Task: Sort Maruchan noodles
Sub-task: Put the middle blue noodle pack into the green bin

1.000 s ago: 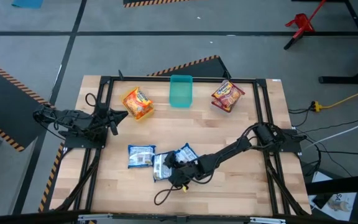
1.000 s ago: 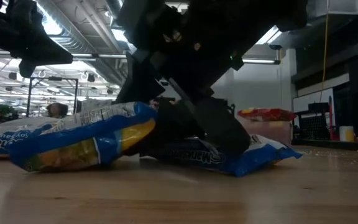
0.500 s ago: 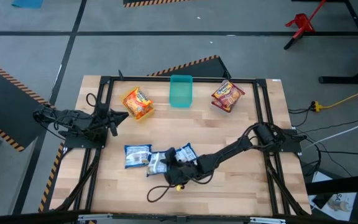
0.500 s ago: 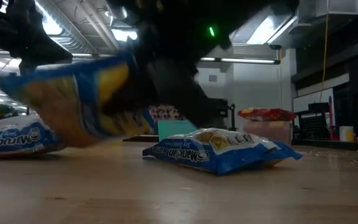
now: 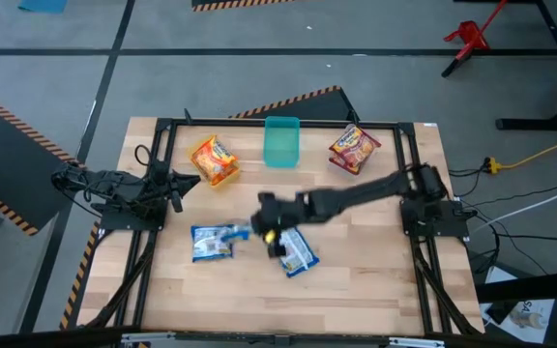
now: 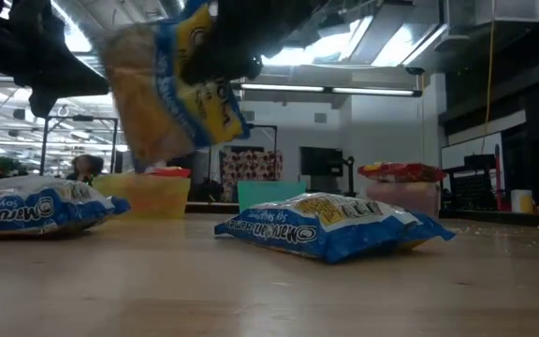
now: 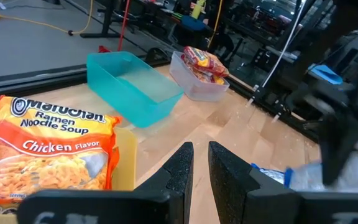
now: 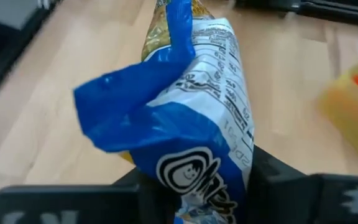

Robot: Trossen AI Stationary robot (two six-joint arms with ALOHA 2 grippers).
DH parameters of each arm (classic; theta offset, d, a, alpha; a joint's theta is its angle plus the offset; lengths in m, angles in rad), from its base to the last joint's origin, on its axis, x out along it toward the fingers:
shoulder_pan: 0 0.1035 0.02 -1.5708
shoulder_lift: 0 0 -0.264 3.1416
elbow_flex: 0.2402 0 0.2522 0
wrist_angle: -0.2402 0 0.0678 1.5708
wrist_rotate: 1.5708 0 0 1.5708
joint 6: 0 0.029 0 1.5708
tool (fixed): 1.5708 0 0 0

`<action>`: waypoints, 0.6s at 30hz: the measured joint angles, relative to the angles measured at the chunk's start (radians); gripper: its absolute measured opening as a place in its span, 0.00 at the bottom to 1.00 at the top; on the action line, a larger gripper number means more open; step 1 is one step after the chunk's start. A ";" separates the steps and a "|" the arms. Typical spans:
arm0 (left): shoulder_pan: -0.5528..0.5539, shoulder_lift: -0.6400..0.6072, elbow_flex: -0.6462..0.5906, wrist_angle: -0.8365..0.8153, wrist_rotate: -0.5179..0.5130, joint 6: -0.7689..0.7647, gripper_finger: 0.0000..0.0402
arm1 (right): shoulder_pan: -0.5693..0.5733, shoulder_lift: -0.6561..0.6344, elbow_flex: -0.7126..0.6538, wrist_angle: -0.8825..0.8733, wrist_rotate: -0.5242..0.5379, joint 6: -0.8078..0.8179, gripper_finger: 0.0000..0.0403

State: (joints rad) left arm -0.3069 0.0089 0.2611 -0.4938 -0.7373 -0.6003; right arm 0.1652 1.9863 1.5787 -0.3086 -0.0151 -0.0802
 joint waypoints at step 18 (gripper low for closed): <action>0.000 0.000 0.000 -0.003 0.005 -0.026 0.11 | -0.612 -0.128 0.001 -0.106 -0.545 0.028 0.26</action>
State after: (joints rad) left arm -0.3073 0.0087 0.2611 -0.4973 -0.7328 -0.6259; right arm -0.4472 1.8586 1.5795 -0.4145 -0.5598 -0.0520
